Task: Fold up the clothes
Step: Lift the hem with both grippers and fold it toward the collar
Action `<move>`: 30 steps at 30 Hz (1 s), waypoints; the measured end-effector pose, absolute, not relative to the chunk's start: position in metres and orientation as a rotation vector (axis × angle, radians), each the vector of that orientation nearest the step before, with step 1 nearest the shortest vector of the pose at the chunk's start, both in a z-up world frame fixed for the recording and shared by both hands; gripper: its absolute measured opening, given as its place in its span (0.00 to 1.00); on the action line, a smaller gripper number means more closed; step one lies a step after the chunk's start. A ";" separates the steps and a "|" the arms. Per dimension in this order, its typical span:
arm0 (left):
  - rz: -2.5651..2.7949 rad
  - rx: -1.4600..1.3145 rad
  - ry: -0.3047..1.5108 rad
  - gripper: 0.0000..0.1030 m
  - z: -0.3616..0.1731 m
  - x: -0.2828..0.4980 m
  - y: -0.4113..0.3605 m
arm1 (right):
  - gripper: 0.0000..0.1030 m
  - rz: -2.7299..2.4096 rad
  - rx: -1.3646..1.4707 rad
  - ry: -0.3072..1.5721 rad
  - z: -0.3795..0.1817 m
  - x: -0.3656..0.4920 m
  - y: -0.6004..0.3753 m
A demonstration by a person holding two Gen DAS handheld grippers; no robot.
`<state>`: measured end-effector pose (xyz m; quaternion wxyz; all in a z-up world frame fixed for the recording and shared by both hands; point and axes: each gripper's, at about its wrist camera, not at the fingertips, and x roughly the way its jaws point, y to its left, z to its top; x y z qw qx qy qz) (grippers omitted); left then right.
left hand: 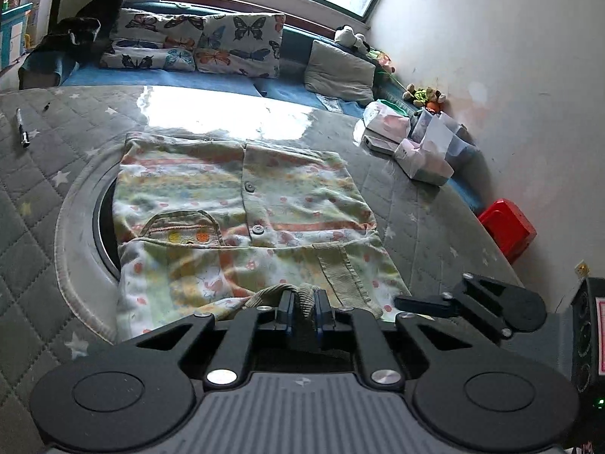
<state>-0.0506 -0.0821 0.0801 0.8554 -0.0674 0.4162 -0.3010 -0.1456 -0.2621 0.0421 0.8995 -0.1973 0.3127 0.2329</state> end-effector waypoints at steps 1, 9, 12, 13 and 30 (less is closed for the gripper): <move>-0.637 -0.137 0.874 0.11 0.080 -0.051 -0.081 | 0.61 0.482 -0.395 0.648 0.042 -0.141 -0.260; -0.615 -0.071 0.827 0.47 0.074 -0.074 -0.057 | 0.20 0.515 -0.158 0.747 0.049 -0.101 -0.273; -0.588 -0.003 0.776 0.51 0.070 -0.088 -0.047 | 0.18 0.513 -0.106 0.748 0.056 -0.093 -0.278; -0.575 0.028 0.760 0.53 0.068 -0.091 -0.046 | 0.17 0.510 -0.100 0.745 0.059 -0.091 -0.279; -0.516 0.540 0.500 0.34 0.021 -0.103 -0.072 | 0.14 0.470 -0.042 0.719 0.071 -0.082 -0.285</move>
